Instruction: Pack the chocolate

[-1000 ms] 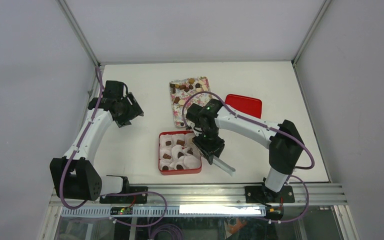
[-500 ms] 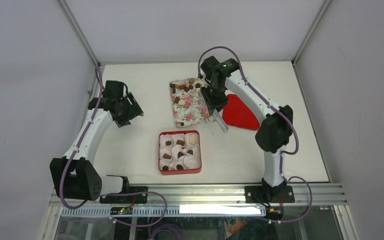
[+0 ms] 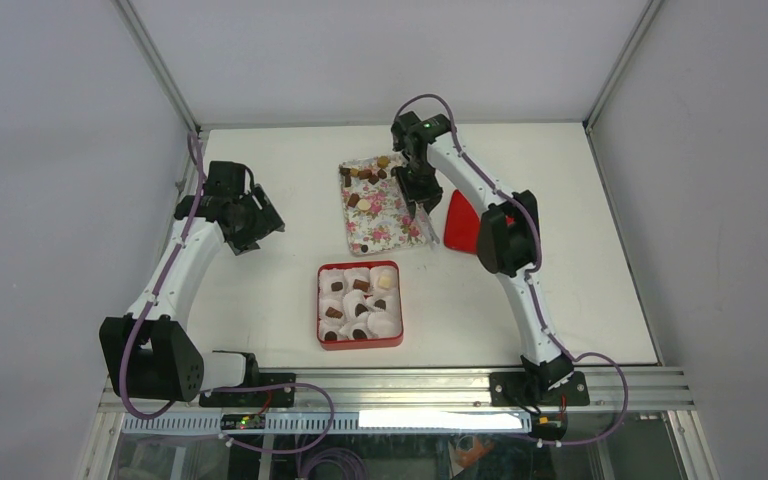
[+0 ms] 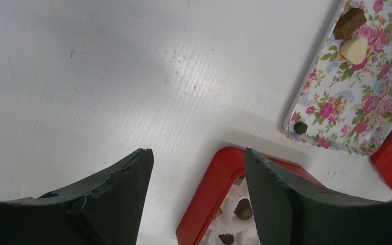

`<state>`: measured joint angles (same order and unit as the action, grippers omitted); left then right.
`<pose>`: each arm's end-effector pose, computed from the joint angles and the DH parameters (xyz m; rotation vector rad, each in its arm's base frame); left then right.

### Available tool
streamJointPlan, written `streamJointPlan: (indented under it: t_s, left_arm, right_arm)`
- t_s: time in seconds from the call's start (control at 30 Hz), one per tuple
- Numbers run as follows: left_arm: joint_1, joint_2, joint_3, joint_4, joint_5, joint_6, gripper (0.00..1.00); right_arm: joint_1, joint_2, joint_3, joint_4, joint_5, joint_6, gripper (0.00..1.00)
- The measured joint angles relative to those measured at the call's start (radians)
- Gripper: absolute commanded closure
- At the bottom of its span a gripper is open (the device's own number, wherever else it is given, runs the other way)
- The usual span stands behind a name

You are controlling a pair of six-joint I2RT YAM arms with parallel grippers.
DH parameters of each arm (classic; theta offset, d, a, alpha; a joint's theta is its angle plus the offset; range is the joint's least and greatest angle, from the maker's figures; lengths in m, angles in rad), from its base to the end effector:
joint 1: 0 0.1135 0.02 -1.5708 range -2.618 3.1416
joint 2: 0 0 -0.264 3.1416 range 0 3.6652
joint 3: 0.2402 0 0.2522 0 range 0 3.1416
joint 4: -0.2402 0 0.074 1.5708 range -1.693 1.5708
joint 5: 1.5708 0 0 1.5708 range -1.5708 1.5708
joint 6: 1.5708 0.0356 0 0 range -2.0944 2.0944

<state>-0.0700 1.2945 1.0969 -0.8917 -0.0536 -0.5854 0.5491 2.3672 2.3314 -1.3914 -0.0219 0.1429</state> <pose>0.2502 -0.0156 0.2811 -0.6962 2.5728 -0.1430 0.4017 0.2467 0.2408 -0.6099 2.9497 0.1045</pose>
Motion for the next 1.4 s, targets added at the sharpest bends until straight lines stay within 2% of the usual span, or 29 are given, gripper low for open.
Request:
streamJointPlan:
  t_s: [0.33, 0.93, 1.1, 1.4]
  left_arm:
    - [0.0, 0.0, 0.0, 0.0, 0.0, 0.0, 0.32]
    - [0.006, 0.0, 0.0, -0.002, -0.002, 0.0, 0.32]
    - [0.006, 0.0, 0.0, -0.004, -0.003, 0.0, 0.32]
    - [0.007, 0.003, 0.0, -0.006, -0.019, 0.0, 0.32]
  right_arm:
    - [-0.033, 0.066, 0.016, 0.0, 0.064, 0.013, 0.58]
    - [-0.051, 0.192, 0.162, -0.006, 0.066, 0.008, 0.54]
    - [-0.06, 0.231, 0.246, -0.013, 0.06, 0.001, 0.54]
    - [-0.078, 0.253, 0.277, -0.012, 0.021, -0.011, 0.75]
